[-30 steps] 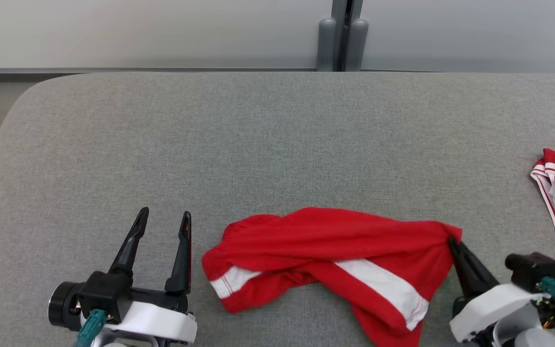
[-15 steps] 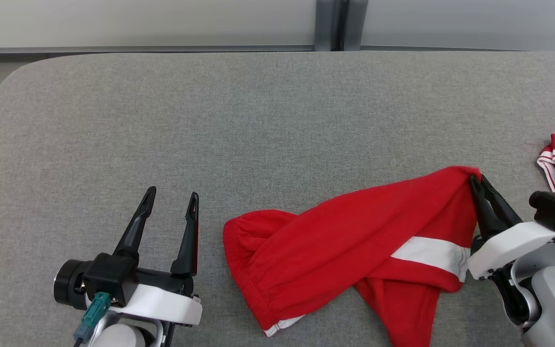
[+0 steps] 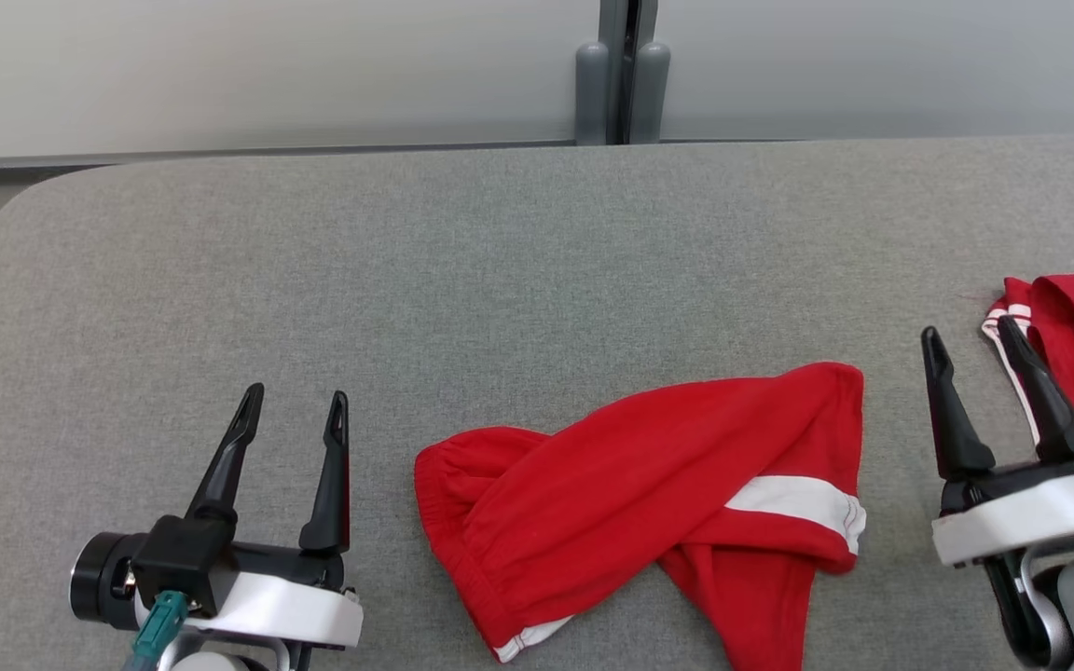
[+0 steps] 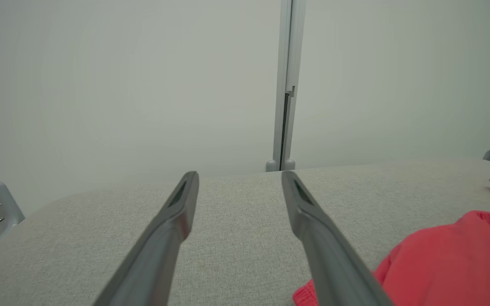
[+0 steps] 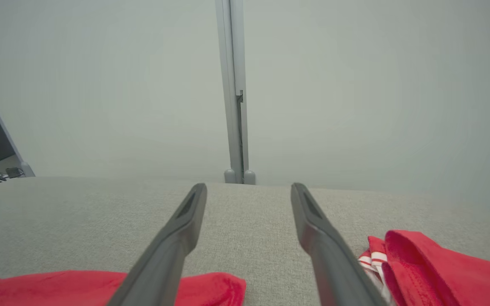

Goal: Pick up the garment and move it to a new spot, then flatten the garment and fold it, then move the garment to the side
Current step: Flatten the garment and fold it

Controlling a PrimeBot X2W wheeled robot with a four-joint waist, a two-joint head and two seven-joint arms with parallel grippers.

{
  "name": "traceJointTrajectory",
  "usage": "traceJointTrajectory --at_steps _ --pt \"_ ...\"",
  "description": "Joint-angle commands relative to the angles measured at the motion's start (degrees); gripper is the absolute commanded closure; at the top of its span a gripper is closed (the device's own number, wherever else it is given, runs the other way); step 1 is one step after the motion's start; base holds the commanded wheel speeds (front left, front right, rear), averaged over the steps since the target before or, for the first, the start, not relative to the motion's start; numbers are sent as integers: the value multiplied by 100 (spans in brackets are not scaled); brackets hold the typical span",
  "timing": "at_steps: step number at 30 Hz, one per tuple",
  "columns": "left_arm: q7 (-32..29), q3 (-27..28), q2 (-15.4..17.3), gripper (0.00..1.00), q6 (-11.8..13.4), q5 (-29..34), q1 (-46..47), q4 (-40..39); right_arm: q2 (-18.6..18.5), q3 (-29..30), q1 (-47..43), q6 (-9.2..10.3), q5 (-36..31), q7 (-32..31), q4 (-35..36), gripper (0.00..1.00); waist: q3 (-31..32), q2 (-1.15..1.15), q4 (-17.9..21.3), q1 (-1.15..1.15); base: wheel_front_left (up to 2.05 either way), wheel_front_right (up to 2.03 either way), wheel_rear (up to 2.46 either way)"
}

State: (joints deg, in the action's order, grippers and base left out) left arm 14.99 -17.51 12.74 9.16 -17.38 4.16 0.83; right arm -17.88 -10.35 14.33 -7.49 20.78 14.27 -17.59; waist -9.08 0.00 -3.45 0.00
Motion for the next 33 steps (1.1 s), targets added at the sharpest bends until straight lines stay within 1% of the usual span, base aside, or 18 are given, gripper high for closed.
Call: traceJointTrajectory --at_steps 1,9,15,22,33 --pt "23 41 18 0 14 43 -75 -19 57 72 -228 0 -132 41 204 0 112 0 48 0 0 0 0" --pt "23 108 40 0 16 65 -503 -8 471 426 -1312 0 -556 -386 1270 0 440 0 194 0 0 0 0" --pt "23 132 86 0 57 28 -732 -18 710 547 -1857 0 -658 -674 1778 0 590 0 288 0 0 0 0" --pt "-11 101 98 0 94 -25 -814 -63 827 647 -2042 0 -702 -826 2020 0 644 0 298 0 0 0 0" --pt "-63 27 95 0 136 -12 -787 -126 860 666 -2049 0 -674 -871 2085 0 615 0 262 0 0 0 0"
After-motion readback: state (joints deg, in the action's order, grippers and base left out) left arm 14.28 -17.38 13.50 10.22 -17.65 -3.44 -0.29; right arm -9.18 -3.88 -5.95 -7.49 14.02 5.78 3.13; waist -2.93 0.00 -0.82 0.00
